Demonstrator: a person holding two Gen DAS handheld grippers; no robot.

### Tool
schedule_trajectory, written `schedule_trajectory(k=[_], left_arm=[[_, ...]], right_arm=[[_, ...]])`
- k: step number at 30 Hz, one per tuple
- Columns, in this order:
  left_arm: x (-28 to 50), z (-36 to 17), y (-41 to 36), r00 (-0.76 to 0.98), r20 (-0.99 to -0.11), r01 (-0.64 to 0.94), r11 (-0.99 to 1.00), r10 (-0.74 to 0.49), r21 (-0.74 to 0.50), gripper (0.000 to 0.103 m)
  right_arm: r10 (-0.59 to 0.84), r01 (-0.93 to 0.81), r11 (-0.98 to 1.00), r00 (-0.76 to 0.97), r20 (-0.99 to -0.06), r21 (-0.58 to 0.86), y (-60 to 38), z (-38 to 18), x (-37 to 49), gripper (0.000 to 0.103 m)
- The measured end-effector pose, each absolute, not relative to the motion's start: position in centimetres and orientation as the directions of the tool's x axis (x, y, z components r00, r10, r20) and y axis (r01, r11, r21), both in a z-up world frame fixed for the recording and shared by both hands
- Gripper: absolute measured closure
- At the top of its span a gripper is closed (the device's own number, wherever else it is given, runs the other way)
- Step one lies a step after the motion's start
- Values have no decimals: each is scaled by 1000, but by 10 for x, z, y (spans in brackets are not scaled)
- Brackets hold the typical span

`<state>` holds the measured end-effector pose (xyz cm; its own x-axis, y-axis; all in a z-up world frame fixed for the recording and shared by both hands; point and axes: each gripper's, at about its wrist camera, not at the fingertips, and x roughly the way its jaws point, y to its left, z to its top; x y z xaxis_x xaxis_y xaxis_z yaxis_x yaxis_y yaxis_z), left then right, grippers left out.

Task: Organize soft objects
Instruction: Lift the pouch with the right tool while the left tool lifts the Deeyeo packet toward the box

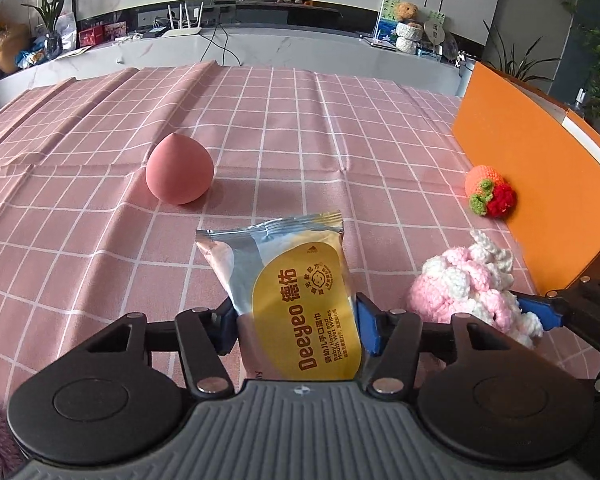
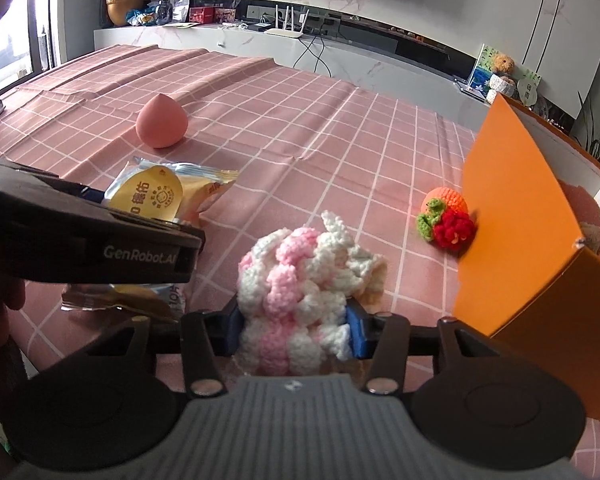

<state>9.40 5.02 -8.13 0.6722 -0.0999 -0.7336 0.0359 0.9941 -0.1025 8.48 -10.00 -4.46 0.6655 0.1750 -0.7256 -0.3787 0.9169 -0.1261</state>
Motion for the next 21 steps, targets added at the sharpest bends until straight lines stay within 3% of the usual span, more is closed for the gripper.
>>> schedule_trajectory(k=[8, 21], left_arm=[[77, -47, 50, 728, -667, 96, 987, -157, -127, 39], [89, 35, -3, 766, -556, 335, 939, -323, -85, 39]], right_arm=[[198, -351, 932, 709, -676, -95, -116, -14, 72, 59], [181, -263, 962, 808, -561, -69, -189, 77, 61, 59]])
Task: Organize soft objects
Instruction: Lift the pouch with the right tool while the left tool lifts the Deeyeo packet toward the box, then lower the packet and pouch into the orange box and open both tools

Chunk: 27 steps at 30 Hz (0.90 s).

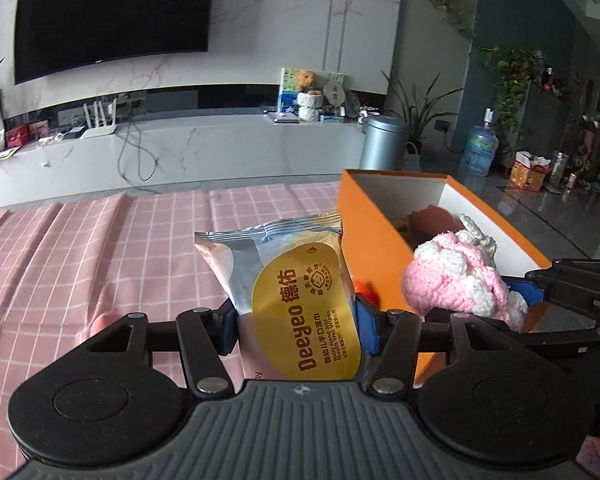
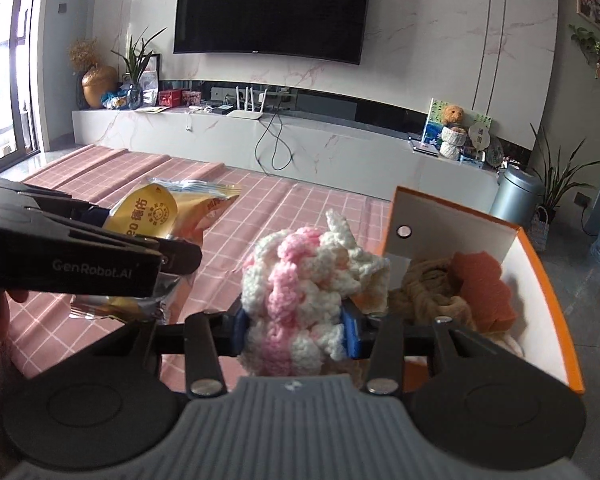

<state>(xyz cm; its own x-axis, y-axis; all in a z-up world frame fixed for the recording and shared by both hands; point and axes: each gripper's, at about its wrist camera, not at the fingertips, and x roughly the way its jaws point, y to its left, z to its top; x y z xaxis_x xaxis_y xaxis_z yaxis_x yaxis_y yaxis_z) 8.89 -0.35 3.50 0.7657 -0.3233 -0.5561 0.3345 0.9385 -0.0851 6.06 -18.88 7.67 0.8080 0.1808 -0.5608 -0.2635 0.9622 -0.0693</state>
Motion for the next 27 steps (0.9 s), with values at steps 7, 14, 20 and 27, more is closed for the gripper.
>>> schedule_trajectory(k=[7, 14, 20, 27], left_arm=[[140, 59, -65, 657, -575, 539, 837, -487, -94, 39], [213, 66, -137, 553, -667, 629, 776, -499, -59, 39], [264, 44, -182, 514, -766, 607, 795, -386, 7, 39], [291, 21, -202, 469, -845, 578, 813, -259, 72, 38]], right_arm=[[139, -212, 976, 796, -589, -56, -259, 101, 98, 59], [112, -196, 979, 765, -634, -64, -308, 95, 153, 59], [91, -219, 969, 742, -664, -113, -326, 78, 200, 59], [71, -238, 961, 707, -703, -142, -337, 58, 242, 59]])
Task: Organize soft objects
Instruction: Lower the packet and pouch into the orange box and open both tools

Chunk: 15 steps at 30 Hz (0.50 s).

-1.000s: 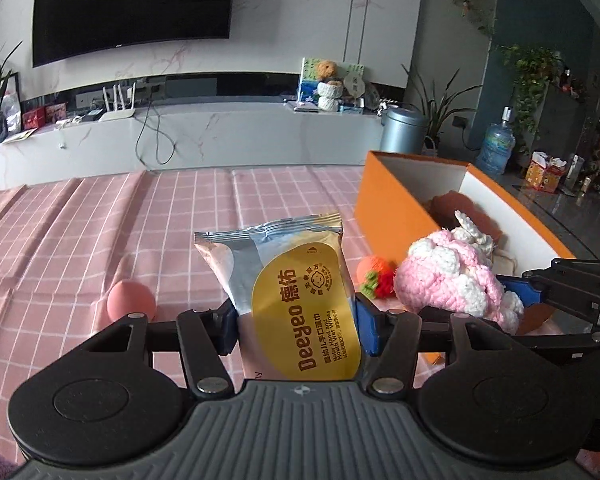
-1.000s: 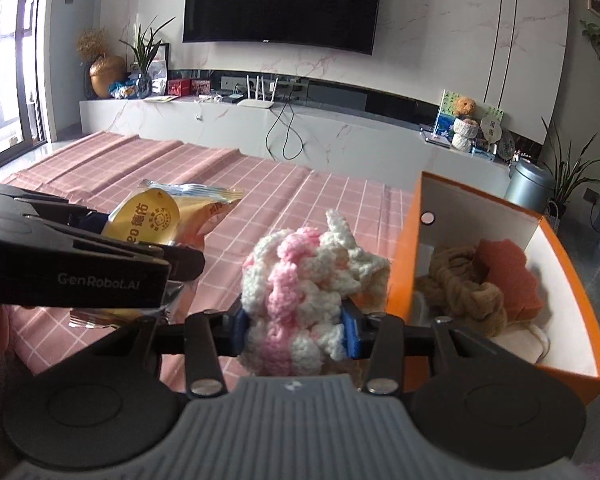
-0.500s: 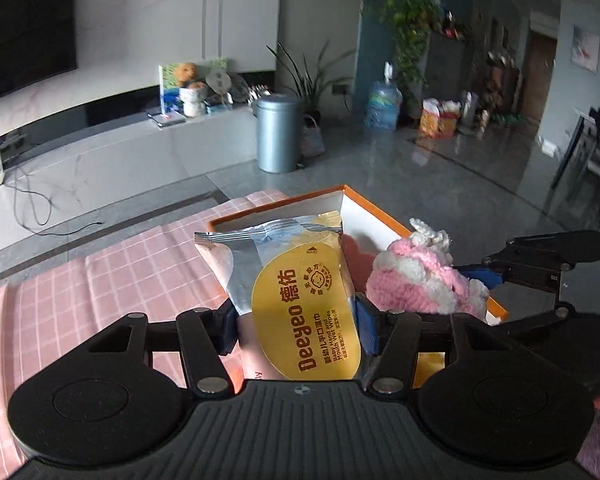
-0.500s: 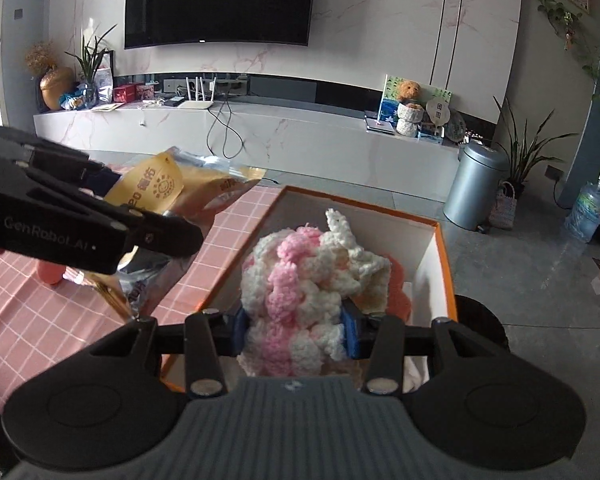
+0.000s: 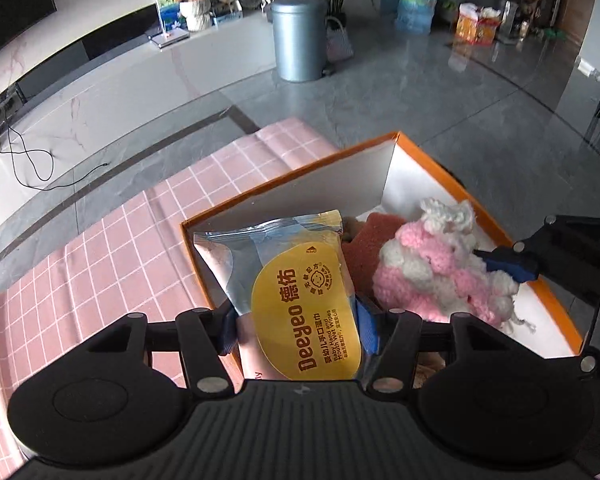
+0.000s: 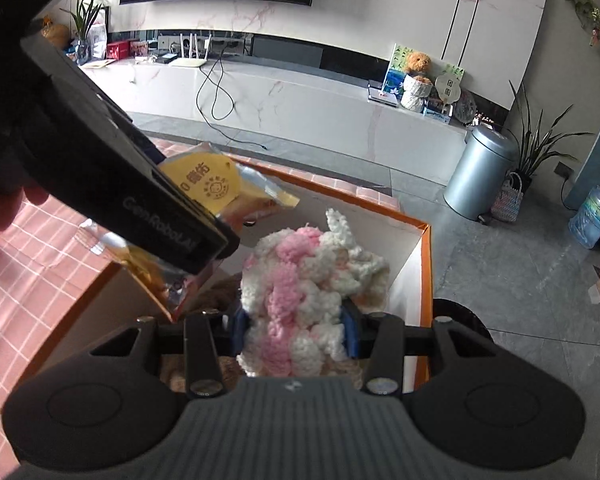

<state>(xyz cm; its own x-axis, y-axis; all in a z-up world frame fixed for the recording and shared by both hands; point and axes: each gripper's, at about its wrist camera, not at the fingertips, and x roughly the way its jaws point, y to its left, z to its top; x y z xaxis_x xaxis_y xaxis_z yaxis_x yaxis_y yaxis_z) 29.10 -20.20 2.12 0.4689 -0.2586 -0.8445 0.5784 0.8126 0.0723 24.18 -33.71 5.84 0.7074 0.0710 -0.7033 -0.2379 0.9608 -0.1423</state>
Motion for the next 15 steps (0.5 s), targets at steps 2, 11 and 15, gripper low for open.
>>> schedule_trajectory(k=[2, 11, 15], left_arm=[[294, 16, -209, 488, -848, 579, 804, -210, 134, 38], [304, 2, -216, 481, -862, 579, 797, -163, 172, 31], [306, 10, -205, 501, -838, 563, 818, -219, 123, 27]], right_arm=[[70, -238, 961, 704, -707, -142, -340, 55, 246, 59], [74, -246, 959, 697, -713, -142, -340, 48, 255, 58], [74, -253, 956, 697, -713, -149, -340, 47, 254, 58]])
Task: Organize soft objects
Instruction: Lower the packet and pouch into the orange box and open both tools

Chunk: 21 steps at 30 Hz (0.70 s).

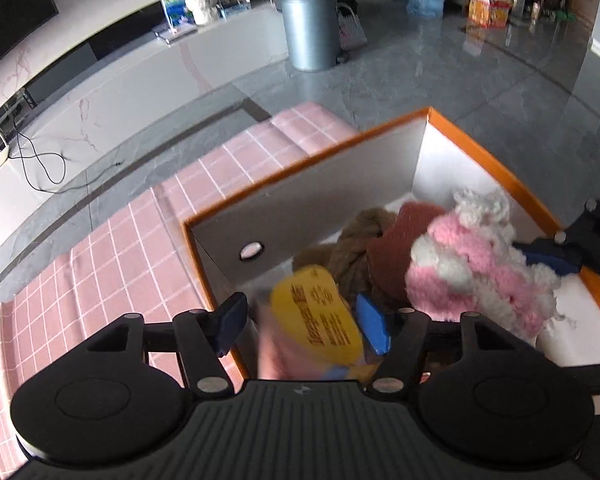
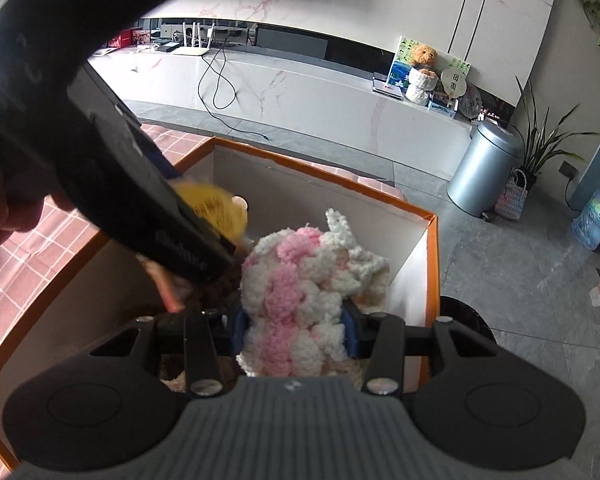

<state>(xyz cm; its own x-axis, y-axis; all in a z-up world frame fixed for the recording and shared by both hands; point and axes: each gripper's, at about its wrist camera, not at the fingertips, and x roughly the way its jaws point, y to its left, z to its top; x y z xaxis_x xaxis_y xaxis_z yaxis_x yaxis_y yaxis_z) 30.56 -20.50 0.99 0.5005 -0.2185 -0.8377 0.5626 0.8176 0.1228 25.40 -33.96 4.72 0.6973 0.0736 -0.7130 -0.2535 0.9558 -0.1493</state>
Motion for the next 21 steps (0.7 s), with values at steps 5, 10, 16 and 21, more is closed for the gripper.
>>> schedule_trajectory(k=[5, 10, 16, 21], left_arm=[[303, 24, -196, 522, -816, 546, 832, -248, 97, 28], [297, 42, -173, 598, -760, 473, 878, -253, 79, 29], [291, 52, -147, 612, -744, 447, 893, -266, 49, 29], [283, 49, -140, 624, -738, 461, 884, -257, 82, 29]], right_arm=[[89, -264, 954, 698, -710, -140, -334, 50, 253, 58], [137, -310, 943, 690, -710, -119, -319, 51, 259, 57], [100, -308, 944, 605, -790, -116, -299, 32, 280, 57], [111, -270, 962, 545, -831, -48, -297, 22, 293, 58]])
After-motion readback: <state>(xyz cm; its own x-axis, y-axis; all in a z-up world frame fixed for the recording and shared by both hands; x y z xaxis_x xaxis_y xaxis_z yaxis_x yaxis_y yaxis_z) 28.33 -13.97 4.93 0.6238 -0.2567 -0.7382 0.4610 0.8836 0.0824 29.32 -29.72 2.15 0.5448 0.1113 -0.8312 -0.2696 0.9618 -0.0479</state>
